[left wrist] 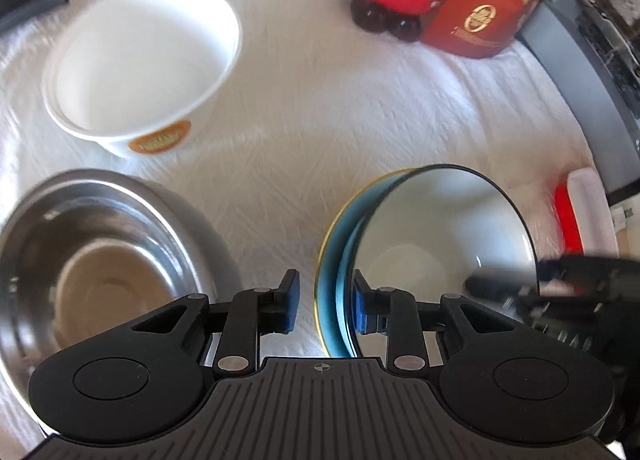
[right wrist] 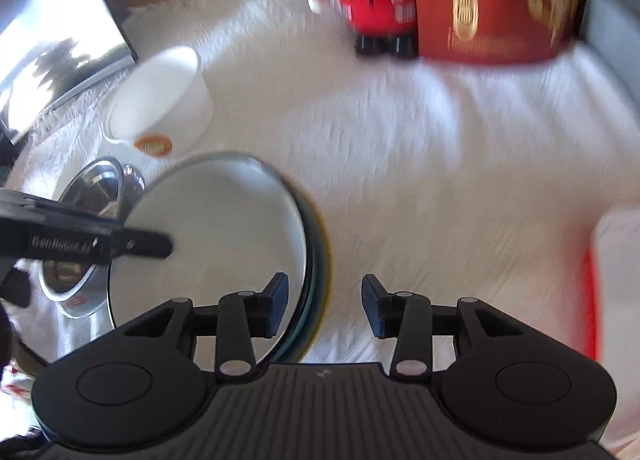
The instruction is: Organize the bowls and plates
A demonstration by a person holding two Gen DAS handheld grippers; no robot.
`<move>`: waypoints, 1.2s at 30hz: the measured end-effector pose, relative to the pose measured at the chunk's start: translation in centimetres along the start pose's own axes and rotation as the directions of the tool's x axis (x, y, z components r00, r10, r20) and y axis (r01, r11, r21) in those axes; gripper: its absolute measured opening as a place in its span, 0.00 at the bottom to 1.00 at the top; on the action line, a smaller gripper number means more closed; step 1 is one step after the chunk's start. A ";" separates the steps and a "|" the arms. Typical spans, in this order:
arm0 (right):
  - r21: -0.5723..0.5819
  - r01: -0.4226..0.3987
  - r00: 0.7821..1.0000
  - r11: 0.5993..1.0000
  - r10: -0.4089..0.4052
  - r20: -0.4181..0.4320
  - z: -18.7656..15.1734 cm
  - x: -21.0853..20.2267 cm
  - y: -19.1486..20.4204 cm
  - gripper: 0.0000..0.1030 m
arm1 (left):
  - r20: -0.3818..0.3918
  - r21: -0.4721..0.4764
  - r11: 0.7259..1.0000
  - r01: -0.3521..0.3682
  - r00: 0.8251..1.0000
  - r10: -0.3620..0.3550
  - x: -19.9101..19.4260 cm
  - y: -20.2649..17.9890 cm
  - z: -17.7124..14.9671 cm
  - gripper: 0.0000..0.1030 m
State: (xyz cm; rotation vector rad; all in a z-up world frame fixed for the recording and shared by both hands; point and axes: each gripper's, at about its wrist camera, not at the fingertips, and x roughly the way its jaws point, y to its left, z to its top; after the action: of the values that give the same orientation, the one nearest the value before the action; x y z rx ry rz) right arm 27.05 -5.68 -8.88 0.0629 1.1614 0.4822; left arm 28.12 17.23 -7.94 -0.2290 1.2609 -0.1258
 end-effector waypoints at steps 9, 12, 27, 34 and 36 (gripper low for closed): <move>0.193 -0.175 0.975 0.966 0.197 -0.103 -0.2 3.4 -1.1 0.41 | -0.024 0.007 1.000 0.027 0.999 -0.026 1.6 -0.8 0.8 0.29; 0.168 -0.173 0.975 0.970 0.193 -0.111 -0.1 3.5 -0.8 0.41 | -0.023 -0.007 1.000 0.026 0.999 -0.026 1.6 -0.7 0.8 0.30; 0.086 -0.080 0.989 0.993 0.090 -0.117 3.6 4.4 -0.9 0.43 | -0.009 -0.148 0.977 0.152 0.988 -0.155 2.1 0.7 1.4 0.35; -0.075 0.050 0.999 0.996 -0.051 -0.014 5.8 0.0 0.4 0.44 | 0.087 -0.122 0.969 0.215 0.975 -0.205 -3.0 2.6 1.6 0.33; -0.138 0.083 0.996 0.987 -0.076 0.055 7.3 -2.1 1.9 0.44 | 0.152 -0.123 0.964 0.237 0.964 -0.218 -5.1 3.6 2.0 0.33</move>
State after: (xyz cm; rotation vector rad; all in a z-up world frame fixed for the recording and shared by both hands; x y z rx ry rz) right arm 32.27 -3.35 -3.49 -0.0923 1.0744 0.4876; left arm 28.36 22.04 -3.45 -0.4977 1.1044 -0.2160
